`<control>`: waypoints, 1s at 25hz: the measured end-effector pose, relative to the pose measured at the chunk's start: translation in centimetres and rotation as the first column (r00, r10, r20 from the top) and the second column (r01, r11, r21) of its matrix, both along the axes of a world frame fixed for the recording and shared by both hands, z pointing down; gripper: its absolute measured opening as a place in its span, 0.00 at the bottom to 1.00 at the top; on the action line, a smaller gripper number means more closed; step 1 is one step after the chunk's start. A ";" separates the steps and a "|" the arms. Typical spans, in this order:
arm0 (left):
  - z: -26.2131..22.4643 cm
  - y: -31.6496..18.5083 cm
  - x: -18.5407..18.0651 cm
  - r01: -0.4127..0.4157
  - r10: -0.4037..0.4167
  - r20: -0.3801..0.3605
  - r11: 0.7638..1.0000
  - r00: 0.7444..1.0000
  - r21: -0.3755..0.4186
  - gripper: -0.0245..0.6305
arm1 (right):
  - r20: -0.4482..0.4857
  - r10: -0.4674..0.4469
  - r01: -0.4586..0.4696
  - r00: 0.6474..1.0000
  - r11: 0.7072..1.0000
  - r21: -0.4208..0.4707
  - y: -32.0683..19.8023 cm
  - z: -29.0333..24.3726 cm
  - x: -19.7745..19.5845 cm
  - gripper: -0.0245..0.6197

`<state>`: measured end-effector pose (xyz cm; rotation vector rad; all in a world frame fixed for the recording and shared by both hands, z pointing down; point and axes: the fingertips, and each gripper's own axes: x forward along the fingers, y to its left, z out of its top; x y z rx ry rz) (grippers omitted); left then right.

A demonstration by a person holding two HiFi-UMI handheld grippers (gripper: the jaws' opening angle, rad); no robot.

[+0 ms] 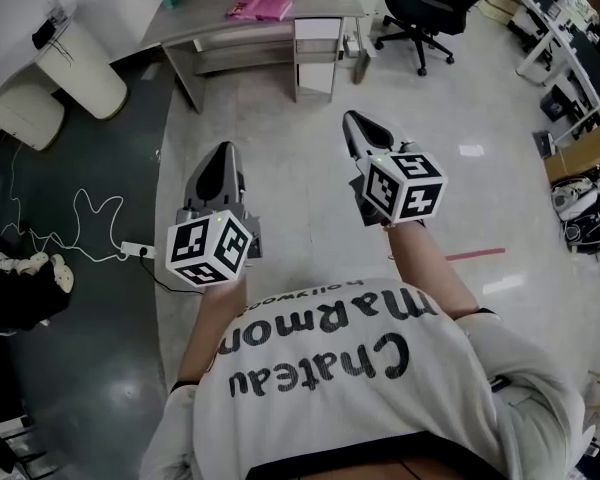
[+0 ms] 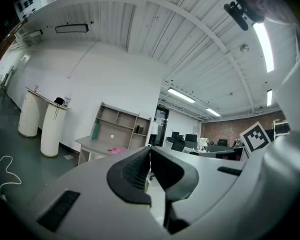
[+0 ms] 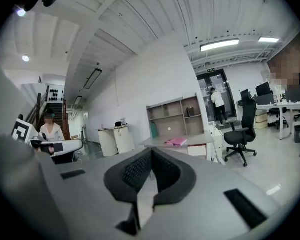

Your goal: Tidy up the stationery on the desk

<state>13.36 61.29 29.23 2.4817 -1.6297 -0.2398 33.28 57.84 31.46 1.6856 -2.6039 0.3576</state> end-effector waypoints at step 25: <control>3.1 -16.0 -2.6 -0.001 0.002 0.002 0.998 1.000 -0.056 0.06 | 0.003 -0.040 0.040 0.999 0.995 -0.090 -17.1 4.4 -3.3 0.06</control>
